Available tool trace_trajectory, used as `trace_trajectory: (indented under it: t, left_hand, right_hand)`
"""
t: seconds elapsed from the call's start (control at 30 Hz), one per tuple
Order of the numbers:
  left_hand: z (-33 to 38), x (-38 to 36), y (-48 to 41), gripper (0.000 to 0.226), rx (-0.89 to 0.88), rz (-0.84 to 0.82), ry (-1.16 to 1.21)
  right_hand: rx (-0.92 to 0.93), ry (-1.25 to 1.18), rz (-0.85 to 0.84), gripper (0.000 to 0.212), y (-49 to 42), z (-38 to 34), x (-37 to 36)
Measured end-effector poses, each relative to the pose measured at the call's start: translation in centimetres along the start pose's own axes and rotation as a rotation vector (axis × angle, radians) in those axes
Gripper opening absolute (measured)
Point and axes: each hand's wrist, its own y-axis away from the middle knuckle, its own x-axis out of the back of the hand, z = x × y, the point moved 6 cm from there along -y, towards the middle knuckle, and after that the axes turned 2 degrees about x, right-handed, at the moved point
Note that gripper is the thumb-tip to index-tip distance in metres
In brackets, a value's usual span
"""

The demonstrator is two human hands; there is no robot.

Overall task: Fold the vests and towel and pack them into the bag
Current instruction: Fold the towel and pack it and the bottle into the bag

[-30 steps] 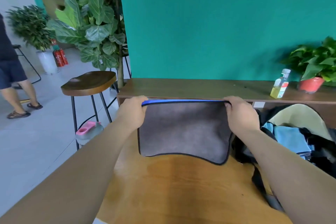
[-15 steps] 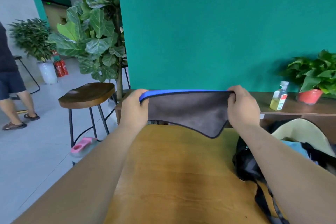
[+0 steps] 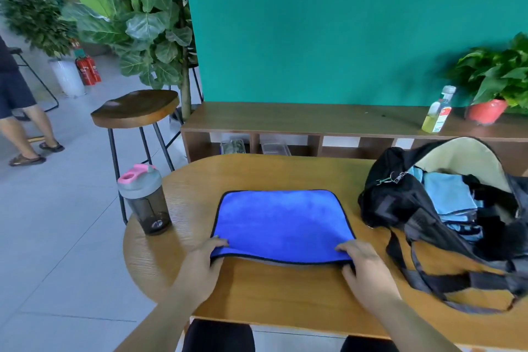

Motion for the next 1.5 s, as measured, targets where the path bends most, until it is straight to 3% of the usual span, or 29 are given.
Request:
trace_trajectory:
  t: [0.2,0.4,0.7,0.87,1.0,1.1,1.2,1.5]
  left_hand:
    - [-1.4,0.8,1.8,0.027,0.095,0.121,0.131]
    - [-0.5,2.1,3.3,0.016,0.16,0.242,0.226]
    - [0.6,2.3,1.6,0.023,0.128,0.224,0.286]
    - [0.8,2.1,-2.2,0.039,0.222,0.247,0.369]
    - [0.3,0.1,-4.1,0.067,0.338,0.114,0.256]
    - [-0.4,-0.5,-3.8,0.046,0.307,0.164,0.237]
    - [-0.5,-0.8,-3.1,0.024,0.166,0.223,0.13]
    - [-0.4,-1.1,-2.5,0.037,0.045,0.307,0.063]
  right_hand:
    - [-0.152,-0.066,0.176,0.027,2.3,0.5,1.4]
    - [-0.186,-0.315,0.288,0.014,3.7,-0.3,3.5]
    - [-0.337,-0.517,0.35,0.01,1.5,0.4,4.6]
    - [-0.389,-0.459,0.333,0.022,-2.1,0.9,4.6]
    - [-0.485,-0.298,0.186,0.034,-2.7,2.2,2.8]
    - [-0.415,-0.198,0.213,0.021,-1.6,2.4,1.8]
    - [-0.3,-0.096,0.243,0.018,-1.1,2.4,1.0]
    - [-0.271,-0.094,0.248,0.036,-0.9,2.1,1.2]
